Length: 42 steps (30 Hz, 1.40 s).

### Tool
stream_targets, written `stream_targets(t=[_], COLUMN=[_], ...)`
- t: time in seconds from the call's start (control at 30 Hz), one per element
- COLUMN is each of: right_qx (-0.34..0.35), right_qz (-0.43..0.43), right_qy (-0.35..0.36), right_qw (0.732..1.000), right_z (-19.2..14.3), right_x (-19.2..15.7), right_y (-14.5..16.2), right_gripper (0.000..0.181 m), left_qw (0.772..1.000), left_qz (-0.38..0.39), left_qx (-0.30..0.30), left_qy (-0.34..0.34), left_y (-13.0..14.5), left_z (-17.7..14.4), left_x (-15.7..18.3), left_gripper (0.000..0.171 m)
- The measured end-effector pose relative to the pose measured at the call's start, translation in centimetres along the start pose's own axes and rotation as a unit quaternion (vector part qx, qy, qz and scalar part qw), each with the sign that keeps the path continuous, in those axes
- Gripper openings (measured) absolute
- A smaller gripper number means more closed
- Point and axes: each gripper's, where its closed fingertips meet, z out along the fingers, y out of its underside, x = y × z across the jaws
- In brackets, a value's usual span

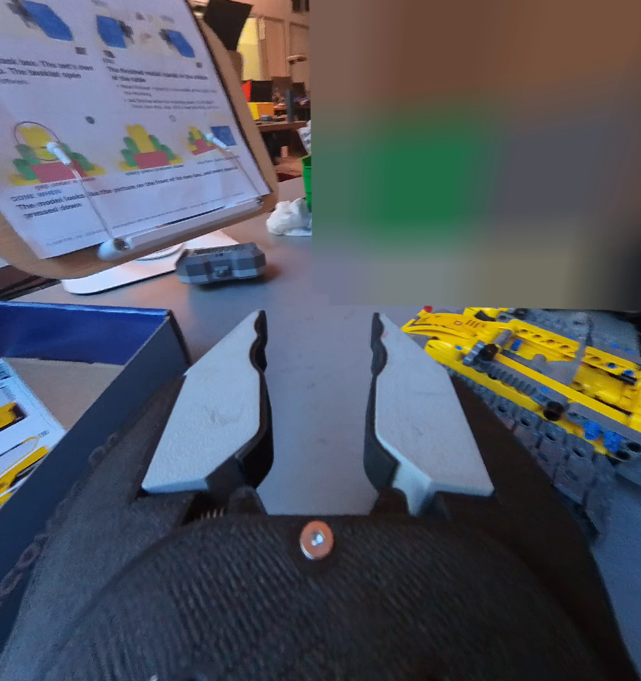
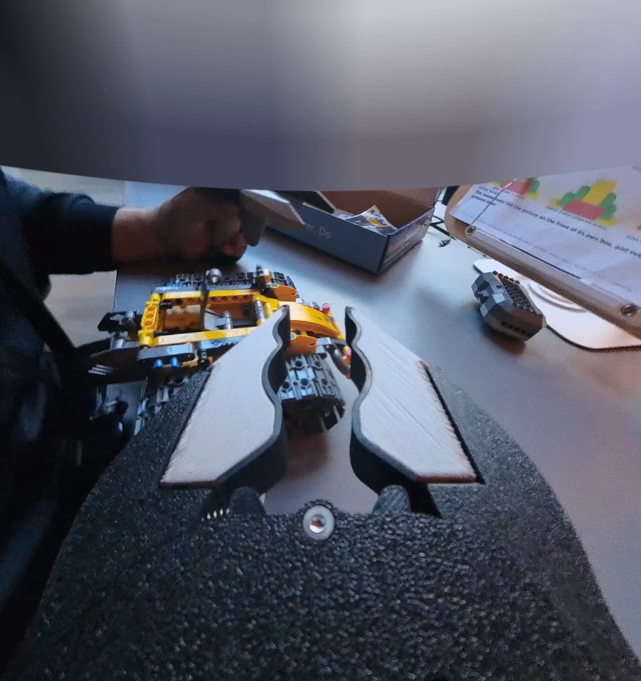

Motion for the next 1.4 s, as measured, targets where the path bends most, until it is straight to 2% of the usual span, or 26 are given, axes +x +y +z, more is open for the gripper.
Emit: stream_targets(t=[0.13,0.27,0.47,0.7,0.77,0.87,1.0,1.07,1.17,1.27,1.33,1.4], right_qx=[0.011,-0.003,-0.005,-0.028,-0.042,-0.082,-0.137,-0.156,-0.171,-0.198,-0.213,-0.227], right_qz=[-0.003,-0.016,0.006,-0.029,-0.029,-0.018,-0.017,-0.017,-0.02,-0.031,-0.044,-0.061], right_qy=[0.012,0.007,0.023,0.029,0.003,-0.044,-0.065,-0.066,-0.074,-0.098,-0.108,-0.098], right_qw=[1.0,1.0,1.0,0.999,0.999,0.996,0.988,0.985,0.982,0.975,0.97,0.967], right_z=[-0.2,0.0,-0.1,-0.1,-0.1,0.0,0.9,1.4,1.8,1.9,2.1,2.1], right_x=[0.3,-0.2,0.3,-0.4,-1.3,-2.6,-2.8,-2.5,-2.2,-2.6,-2.8,-2.3], right_y=[-0.2,0.2,0.2,0.8,1.2,2.2,3.6,4.0,4.0,4.3,4.4,4.5], right_gripper=[0.033,0.039,0.054,0.047,0.031,0.023,0.03,0.024,0.014,0.01,0.006,0.002], left_qw=[1.0,0.999,0.998,0.999,0.998,0.989,0.959,0.936,0.904,0.868,0.851,0.849], left_qz=[0.003,0.005,0.02,-0.005,-0.028,-0.035,0.064,0.109,0.136,0.16,0.19,0.173], left_qx=[0.004,-0.004,-0.025,-0.026,-0.029,-0.104,-0.22,-0.27,-0.333,-0.385,-0.409,-0.409], left_qy=[0.019,0.033,0.051,0.044,0.054,0.1,0.169,0.198,0.234,0.27,0.268,0.286], left_y=[-0.1,0.1,0.7,0.8,0.5,-0.2,-1.0,-0.5,1.0,2.8,4.0,4.1], left_z=[0.0,0.0,0.1,-0.8,-1.3,-1.5,0.5,2.3,4.3,4.5,4.6,4.5], left_x=[0.5,1.7,2.9,4.1,5.0,6.8,10.2,11.2,11.7,12.5,12.3,12.9], left_gripper=[0.054,0.062,0.053,0.05,0.046,0.044,0.042,0.042,0.037,0.037,0.04,0.025])
